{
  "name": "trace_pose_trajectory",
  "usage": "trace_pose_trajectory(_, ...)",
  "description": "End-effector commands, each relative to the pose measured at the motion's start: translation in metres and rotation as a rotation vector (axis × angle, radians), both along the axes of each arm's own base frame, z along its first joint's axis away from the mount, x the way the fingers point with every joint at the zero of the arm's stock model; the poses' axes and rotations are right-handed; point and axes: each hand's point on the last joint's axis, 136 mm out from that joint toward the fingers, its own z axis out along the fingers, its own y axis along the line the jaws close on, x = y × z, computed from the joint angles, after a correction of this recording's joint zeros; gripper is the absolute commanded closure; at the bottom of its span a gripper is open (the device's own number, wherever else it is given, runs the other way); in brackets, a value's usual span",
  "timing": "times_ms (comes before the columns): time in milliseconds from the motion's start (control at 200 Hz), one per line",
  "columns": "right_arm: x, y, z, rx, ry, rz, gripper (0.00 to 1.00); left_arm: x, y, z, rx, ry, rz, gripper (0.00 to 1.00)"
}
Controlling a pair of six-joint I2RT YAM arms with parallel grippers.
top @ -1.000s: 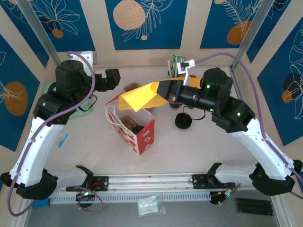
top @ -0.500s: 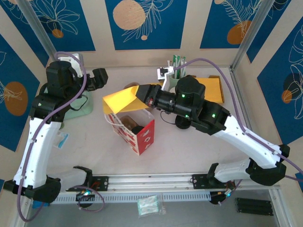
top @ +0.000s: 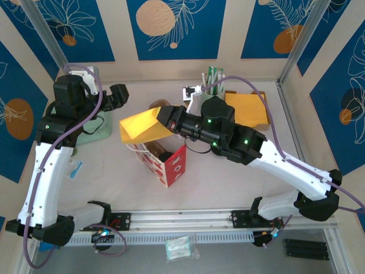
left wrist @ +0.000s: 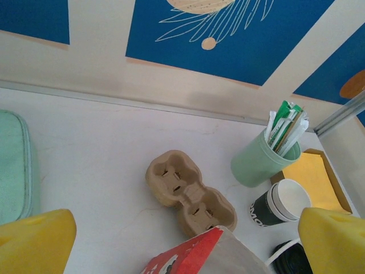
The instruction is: Pack the takeout coffee
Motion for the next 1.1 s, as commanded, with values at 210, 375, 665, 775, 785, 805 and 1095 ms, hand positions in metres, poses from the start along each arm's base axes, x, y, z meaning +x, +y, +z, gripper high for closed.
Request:
trace_pose_trajectory(210,-0.005,-0.035,0.063,-0.088,-0.164,0.149,1.0,-0.017,-0.018,0.023,-0.103,-0.045,-0.113,0.01)
trace_pose_trajectory(375,0.0,-0.042,0.068,-0.133,-0.165,0.276,1.0,-0.028,-0.033,0.036,-0.186,-0.05,-0.191,0.01)
trace_pose_trajectory(665,0.009,-0.037,0.068,-0.164,-0.172,0.48,1.0,-0.05,-0.051,0.046,-0.295,-0.017,-0.283,0.01)
trace_pose_trajectory(775,0.011,-0.031,0.066,-0.163,-0.181,0.525,1.0,-0.061,-0.058,0.042,-0.319,0.006,-0.312,0.01)
trace_pose_trajectory(785,0.012,-0.031,0.067,-0.161,-0.182,0.53,1.0,-0.062,-0.059,0.042,-0.32,0.007,-0.314,0.01)
trace_pose_trajectory(805,0.012,-0.03,0.066,-0.16,-0.18,0.538,1.0,-0.064,-0.06,0.04,-0.323,0.013,-0.318,0.0)
trace_pose_trajectory(1095,0.02,-0.015,0.062,-0.126,-0.175,0.634,1.0,-0.088,-0.079,0.019,-0.363,0.072,-0.377,0.0)
